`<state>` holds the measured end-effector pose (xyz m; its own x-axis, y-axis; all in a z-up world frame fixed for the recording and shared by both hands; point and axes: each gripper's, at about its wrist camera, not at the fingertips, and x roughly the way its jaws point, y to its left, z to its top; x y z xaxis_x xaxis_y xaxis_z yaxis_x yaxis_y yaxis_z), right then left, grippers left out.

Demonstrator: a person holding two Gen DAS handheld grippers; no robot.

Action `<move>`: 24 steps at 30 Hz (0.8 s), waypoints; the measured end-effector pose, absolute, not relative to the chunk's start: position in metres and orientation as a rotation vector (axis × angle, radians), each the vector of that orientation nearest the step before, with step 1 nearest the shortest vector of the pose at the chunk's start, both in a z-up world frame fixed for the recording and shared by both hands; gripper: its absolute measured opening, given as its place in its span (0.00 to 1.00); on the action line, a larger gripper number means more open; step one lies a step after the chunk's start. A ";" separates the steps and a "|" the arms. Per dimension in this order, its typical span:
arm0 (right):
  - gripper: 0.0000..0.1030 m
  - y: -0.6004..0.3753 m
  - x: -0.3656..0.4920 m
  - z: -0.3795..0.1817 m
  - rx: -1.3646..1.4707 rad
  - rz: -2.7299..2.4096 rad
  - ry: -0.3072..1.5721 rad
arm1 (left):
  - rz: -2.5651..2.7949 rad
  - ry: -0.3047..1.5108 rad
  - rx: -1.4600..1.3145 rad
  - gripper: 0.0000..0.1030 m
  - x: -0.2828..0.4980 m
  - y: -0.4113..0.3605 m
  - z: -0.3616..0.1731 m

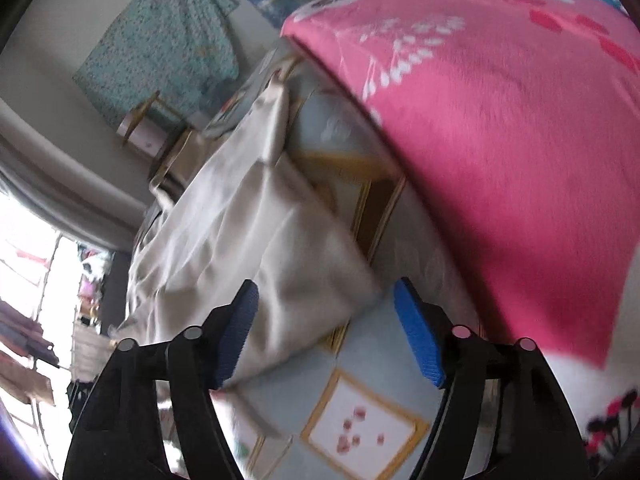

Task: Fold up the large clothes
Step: 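Fold the hem up toward the collar with both tools and open them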

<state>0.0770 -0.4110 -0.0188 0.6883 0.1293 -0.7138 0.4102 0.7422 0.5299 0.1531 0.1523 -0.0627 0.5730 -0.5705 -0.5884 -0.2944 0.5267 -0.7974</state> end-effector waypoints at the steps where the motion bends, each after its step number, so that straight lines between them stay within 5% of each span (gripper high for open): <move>1: 0.58 -0.411 0.081 -0.019 0.723 -0.189 0.804 | -0.182 0.985 -1.016 0.55 0.156 0.150 -0.060; 3: 0.45 -0.407 0.092 -0.017 0.657 -0.232 0.791 | -0.114 0.976 -0.887 0.33 0.160 0.137 -0.056; 5: 0.15 -0.399 0.104 -0.017 0.590 -0.253 0.802 | -0.077 0.950 -0.722 0.20 0.161 0.123 -0.049; 7: 0.10 -0.393 0.105 -0.008 0.537 -0.279 0.783 | -0.061 0.890 -0.567 0.12 0.153 0.108 -0.033; 11: 0.08 -0.367 0.078 0.042 0.392 -0.274 0.647 | -0.081 0.703 -0.306 0.07 0.118 0.081 0.028; 17: 0.08 -0.354 0.034 0.077 0.318 -0.250 0.592 | -0.148 0.654 -0.245 0.07 0.084 0.085 0.076; 22: 0.09 -0.371 0.000 0.065 0.414 -0.215 0.651 | -0.133 0.760 -0.291 0.08 0.056 0.116 0.065; 24: 0.12 -0.377 -0.002 0.043 0.455 -0.183 0.736 | -0.122 0.862 -0.331 0.17 0.053 0.129 0.033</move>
<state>-0.0018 -0.3772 0.0426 0.7309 -0.0035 -0.6825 0.3170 0.8873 0.3350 0.0526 0.1292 0.0333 0.6475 -0.2378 -0.7240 -0.0272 0.9422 -0.3339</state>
